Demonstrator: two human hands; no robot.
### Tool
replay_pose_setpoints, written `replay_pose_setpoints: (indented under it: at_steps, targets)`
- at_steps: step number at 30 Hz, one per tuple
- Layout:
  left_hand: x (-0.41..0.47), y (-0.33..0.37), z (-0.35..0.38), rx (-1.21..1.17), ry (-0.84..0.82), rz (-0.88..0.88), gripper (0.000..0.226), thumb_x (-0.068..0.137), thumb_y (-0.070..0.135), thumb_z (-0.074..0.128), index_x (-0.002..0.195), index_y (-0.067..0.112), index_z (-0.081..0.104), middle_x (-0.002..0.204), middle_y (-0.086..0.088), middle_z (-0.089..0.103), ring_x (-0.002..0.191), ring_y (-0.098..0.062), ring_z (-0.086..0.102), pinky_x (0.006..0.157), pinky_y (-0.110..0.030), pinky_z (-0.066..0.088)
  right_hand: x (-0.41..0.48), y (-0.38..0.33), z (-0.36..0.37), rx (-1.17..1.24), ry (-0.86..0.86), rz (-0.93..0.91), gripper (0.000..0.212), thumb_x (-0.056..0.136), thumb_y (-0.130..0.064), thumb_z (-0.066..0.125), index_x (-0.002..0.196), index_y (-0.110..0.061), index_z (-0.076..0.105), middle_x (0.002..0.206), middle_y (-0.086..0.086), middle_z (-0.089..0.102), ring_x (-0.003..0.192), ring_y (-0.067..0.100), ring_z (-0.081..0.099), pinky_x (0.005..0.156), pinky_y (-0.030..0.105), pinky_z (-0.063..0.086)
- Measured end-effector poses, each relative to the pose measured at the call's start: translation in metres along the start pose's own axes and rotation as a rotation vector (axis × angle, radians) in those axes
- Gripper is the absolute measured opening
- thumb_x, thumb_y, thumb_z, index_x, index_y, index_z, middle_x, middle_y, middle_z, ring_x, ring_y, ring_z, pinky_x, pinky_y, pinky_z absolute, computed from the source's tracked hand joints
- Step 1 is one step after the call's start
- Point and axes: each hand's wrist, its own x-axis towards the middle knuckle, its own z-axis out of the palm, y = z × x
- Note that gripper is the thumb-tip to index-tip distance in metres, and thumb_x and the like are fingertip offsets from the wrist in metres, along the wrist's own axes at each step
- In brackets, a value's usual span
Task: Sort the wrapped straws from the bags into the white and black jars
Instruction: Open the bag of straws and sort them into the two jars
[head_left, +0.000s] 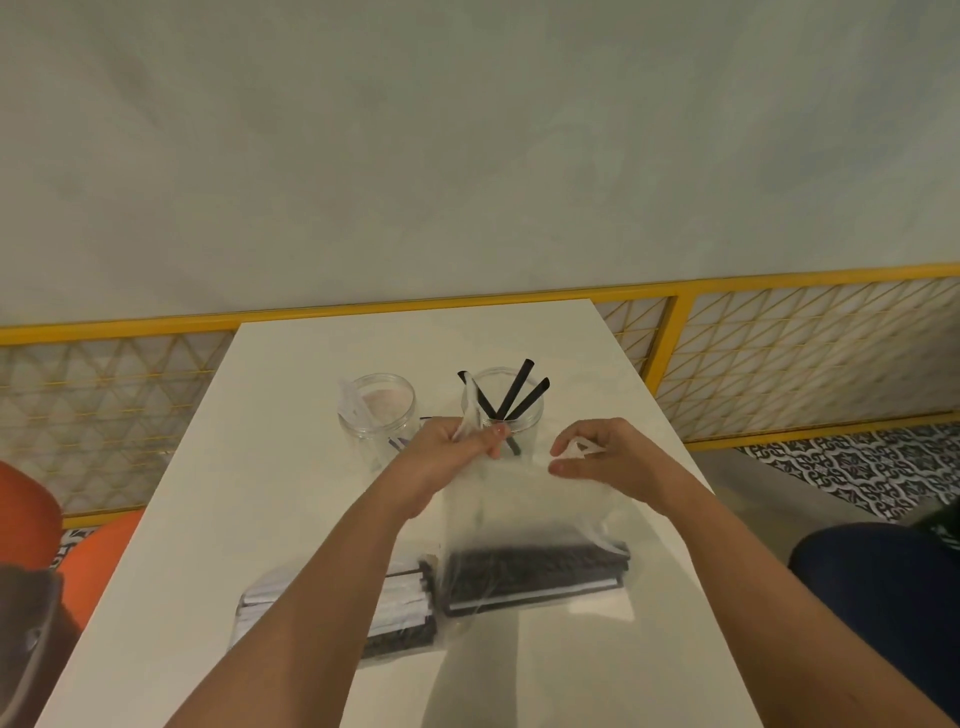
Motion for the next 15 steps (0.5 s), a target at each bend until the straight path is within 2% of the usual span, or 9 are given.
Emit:
replay_pose_setpoints:
  at_steps: [1, 3, 4, 6, 7, 9, 12, 13, 15]
  targets:
    - [0.000, 0.000, -0.003, 0.103, 0.025, -0.001, 0.037, 0.084, 0.038, 0.065, 0.053, 0.019, 0.060, 0.068, -0.002, 0.059, 0.074, -0.018, 0.050, 0.073, -0.029, 0.036, 0.000, -0.001, 0.000, -0.076, -0.020, 0.006, 0.008, 0.079, -0.028, 0.071, 0.083, -0.030, 0.064, 0.099, 0.008, 0.069, 0.091, 0.030, 0.059, 0.080, 0.027, 0.050]
    - [-0.001, 0.002, -0.006, 0.246, 0.059, 0.010, 0.045, 0.080, 0.048, 0.067, 0.047, 0.020, 0.057, 0.069, -0.012, 0.054, 0.071, -0.020, 0.046, 0.068, -0.029, 0.033, 0.000, 0.000, -0.001, -0.097, -0.031, 0.016, 0.013, 0.080, -0.030, 0.069, 0.092, -0.026, 0.067, 0.101, 0.000, 0.068, 0.091, 0.022, 0.060, 0.075, 0.015, 0.045]
    - [-0.002, 0.003, -0.006, 0.270, 0.066, 0.019, 0.050, 0.079, 0.055, 0.063, 0.045, 0.020, 0.056, 0.069, -0.014, 0.053, 0.070, -0.020, 0.046, 0.066, -0.029, 0.033, 0.000, 0.001, -0.001, -0.088, -0.023, 0.025, 0.017, 0.081, -0.029, 0.068, 0.096, -0.022, 0.070, 0.095, -0.004, 0.067, 0.087, 0.016, 0.060, 0.071, 0.011, 0.042]
    - [-0.006, 0.008, -0.006, 0.256, 0.067, 0.015, 0.059, 0.085, 0.062, 0.050, 0.046, 0.017, 0.053, 0.069, -0.009, 0.052, 0.070, -0.017, 0.050, 0.068, -0.023, 0.035, 0.001, 0.004, -0.001, -0.112, 0.033, 0.065, 0.021, 0.084, -0.027, 0.065, 0.095, -0.010, 0.072, 0.079, -0.007, 0.063, 0.072, 0.009, 0.054, 0.063, 0.013, 0.039]
    - [-0.008, 0.011, -0.006, 0.243, 0.060, -0.007, 0.061, 0.091, 0.057, 0.044, 0.049, 0.014, 0.051, 0.067, -0.003, 0.051, 0.070, -0.013, 0.050, 0.070, -0.019, 0.035, 0.002, 0.006, -0.002, -0.134, 0.072, 0.089, 0.021, 0.087, -0.026, 0.063, 0.094, -0.007, 0.071, 0.077, -0.004, 0.060, 0.070, 0.010, 0.052, 0.061, 0.015, 0.037]
    - [-0.010, 0.011, -0.006, 0.212, 0.013, -0.056, 0.052, 0.096, 0.047, 0.040, 0.055, 0.015, 0.049, 0.062, 0.005, 0.048, 0.073, -0.005, 0.051, 0.075, -0.017, 0.034, 0.006, 0.010, -0.001, -0.170, 0.158, 0.114, 0.017, 0.091, -0.023, 0.057, 0.093, -0.010, 0.067, 0.084, 0.000, 0.057, 0.077, 0.015, 0.050, 0.061, 0.017, 0.034]
    - [-0.011, 0.009, -0.004, 0.243, -0.055, -0.141, 0.034, 0.092, 0.040, 0.054, 0.060, 0.027, 0.052, 0.049, 0.007, 0.047, 0.057, -0.005, 0.047, 0.067, -0.022, 0.034, 0.009, 0.014, -0.001, -0.243, 0.235, 0.124, 0.014, 0.094, -0.015, 0.051, 0.102, -0.009, 0.060, 0.098, 0.006, 0.058, 0.086, 0.018, 0.050, 0.070, 0.022, 0.036]
    - [-0.009, 0.006, -0.002, 0.263, -0.017, -0.161, 0.033, 0.088, 0.040, 0.060, 0.059, 0.025, 0.054, 0.051, 0.006, 0.049, 0.056, -0.008, 0.047, 0.064, -0.023, 0.035, 0.011, 0.014, 0.001, -0.172, 0.258, 0.162, 0.013, 0.095, -0.012, 0.049, 0.104, -0.008, 0.058, 0.100, 0.009, 0.059, 0.084, 0.020, 0.053, 0.070, 0.024, 0.040]
    - [-0.004, -0.001, 0.002, 0.377, 0.108, -0.168, 0.031, 0.080, 0.032, 0.070, 0.058, 0.016, 0.055, 0.059, 0.002, 0.054, 0.059, -0.014, 0.051, 0.059, -0.023, 0.038, 0.011, 0.011, 0.005, 0.166, 0.302, 0.281, 0.010, 0.096, -0.008, 0.046, 0.099, -0.008, 0.055, 0.089, 0.012, 0.063, 0.075, 0.023, 0.059, 0.071, 0.029, 0.048]
